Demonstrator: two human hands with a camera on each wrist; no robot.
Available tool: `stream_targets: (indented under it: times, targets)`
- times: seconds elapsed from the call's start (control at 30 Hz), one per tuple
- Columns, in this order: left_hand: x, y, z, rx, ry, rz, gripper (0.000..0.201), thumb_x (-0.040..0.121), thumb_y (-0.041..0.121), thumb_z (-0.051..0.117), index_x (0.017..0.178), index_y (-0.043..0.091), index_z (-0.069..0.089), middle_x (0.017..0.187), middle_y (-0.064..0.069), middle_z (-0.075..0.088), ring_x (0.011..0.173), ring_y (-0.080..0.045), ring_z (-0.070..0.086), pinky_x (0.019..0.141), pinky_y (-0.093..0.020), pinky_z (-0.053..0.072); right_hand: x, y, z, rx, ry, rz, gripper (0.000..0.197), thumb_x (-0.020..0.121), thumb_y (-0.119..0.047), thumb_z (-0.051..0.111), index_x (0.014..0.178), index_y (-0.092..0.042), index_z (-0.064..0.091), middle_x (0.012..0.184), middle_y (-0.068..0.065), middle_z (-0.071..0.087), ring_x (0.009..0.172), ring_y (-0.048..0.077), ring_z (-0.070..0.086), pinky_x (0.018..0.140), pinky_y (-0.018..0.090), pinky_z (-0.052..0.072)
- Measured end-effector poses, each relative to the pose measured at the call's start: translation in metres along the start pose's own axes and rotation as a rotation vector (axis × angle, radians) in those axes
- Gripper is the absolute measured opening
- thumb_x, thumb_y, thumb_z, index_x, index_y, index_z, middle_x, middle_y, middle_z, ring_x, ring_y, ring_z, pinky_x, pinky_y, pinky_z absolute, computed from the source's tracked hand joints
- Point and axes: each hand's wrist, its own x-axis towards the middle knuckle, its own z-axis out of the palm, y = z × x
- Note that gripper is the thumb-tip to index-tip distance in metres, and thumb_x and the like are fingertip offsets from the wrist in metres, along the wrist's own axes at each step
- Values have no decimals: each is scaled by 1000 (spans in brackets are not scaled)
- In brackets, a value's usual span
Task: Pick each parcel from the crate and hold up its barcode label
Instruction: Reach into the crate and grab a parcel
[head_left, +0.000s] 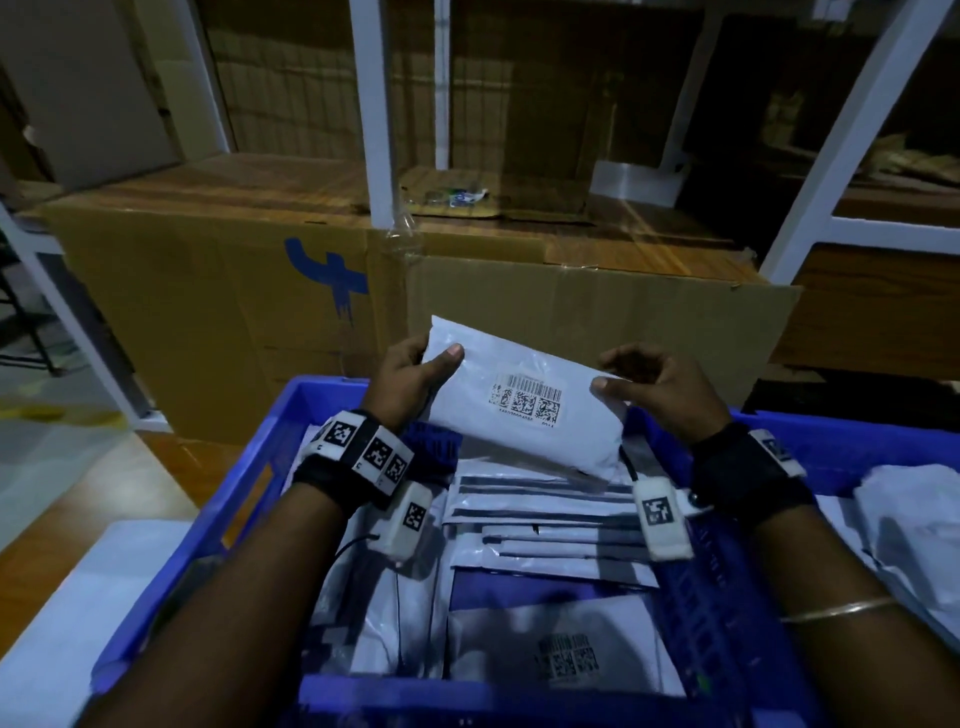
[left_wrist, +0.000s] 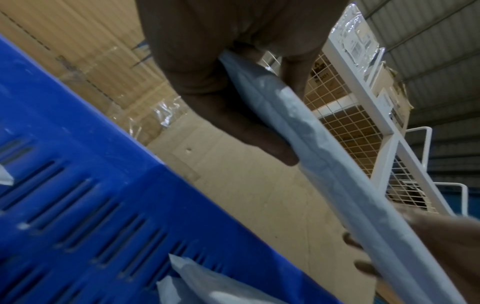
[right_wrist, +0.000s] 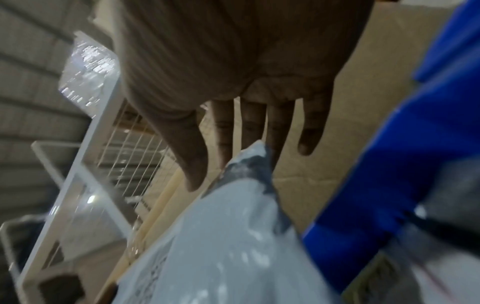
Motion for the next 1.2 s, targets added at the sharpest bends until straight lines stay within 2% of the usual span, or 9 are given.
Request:
stream_targets:
  times: [0.17, 0.33, 0.57, 0.67, 0.77, 0.83, 0.93, 1.0, 1.2]
  targets:
    - [-6, 1, 11, -45, -69, -24, 18, 96, 6, 52, 109, -4, 61, 84, -7, 72, 72, -17, 70, 65, -30, 58, 23, -35, 8, -312, -267, -62, 37, 74, -22, 83, 104, -6, 69, 95, 5, 73, 91, 16, 68, 88, 34, 52]
    - [-8, 4, 15, -61, -123, -36, 12, 97, 7, 51, 96, 4, 63, 79, -3, 73, 69, -17, 70, 64, -29, 58, 31, -56, 33, -454, -536, -85, 23, 84, -26, 76, 99, -9, 71, 94, 1, 75, 83, 8, 69, 76, 22, 51]
    - [-6, 9, 11, 26, -3, -95, 25, 93, 25, 61, 80, 6, 54, 67, -7, 55, 54, -17, 52, 51, -24, 37, 26, -42, 31, -490, -722, 65, 32, 79, -28, 73, 107, -13, 71, 108, 7, 73, 100, 26, 69, 90, 41, 53]
    - [-3, 11, 3, 107, 30, -140, 25, 93, 32, 61, 96, 8, 55, 76, -8, 63, 52, -16, 57, 45, -19, 39, 18, -45, 32, -524, -884, 115, 19, 84, -15, 74, 101, -9, 70, 97, -4, 75, 88, 11, 69, 80, 25, 52]
    - [2, 9, -3, 115, 29, -139, 18, 94, 28, 60, 87, 14, 52, 71, -6, 63, 47, -17, 58, 50, -23, 36, 7, -43, 42, -633, -1081, 190, 14, 88, -3, 69, 98, -12, 66, 79, -13, 71, 70, 0, 61, 67, 17, 48]
    - [3, 8, -6, 97, 34, -136, 20, 90, 28, 64, 84, 15, 51, 68, -7, 63, 44, -17, 57, 54, -26, 36, -1, -35, 54, -672, -1198, 256, 15, 88, -4, 69, 101, -1, 64, 79, -5, 71, 66, 1, 59, 63, 19, 46]
    - [3, 10, -7, 113, 35, -133, 19, 94, 26, 61, 85, 13, 49, 71, -8, 62, 43, -16, 56, 46, -24, 34, -17, -19, 77, -707, -1305, 271, 41, 82, -22, 72, 108, 8, 61, 96, 36, 64, 78, 20, 54, 67, 43, 47]
    - [3, 10, -8, 114, 42, -134, 18, 96, 22, 57, 85, 12, 48, 72, -9, 61, 39, -13, 54, 38, -18, 29, -24, -5, 90, -722, -1365, 251, 46, 81, -29, 72, 110, 4, 61, 102, 39, 61, 82, 23, 52, 73, 56, 50]
    - [1, 14, -8, 33, 64, -111, 13, 98, 12, 52, 95, 4, 43, 77, -13, 52, 33, -4, 49, 28, -15, 28, -36, 34, 112, -1005, -1488, 241, 41, 90, -10, 68, 128, -1, 56, 100, 8, 62, 77, 3, 55, 75, 16, 45]
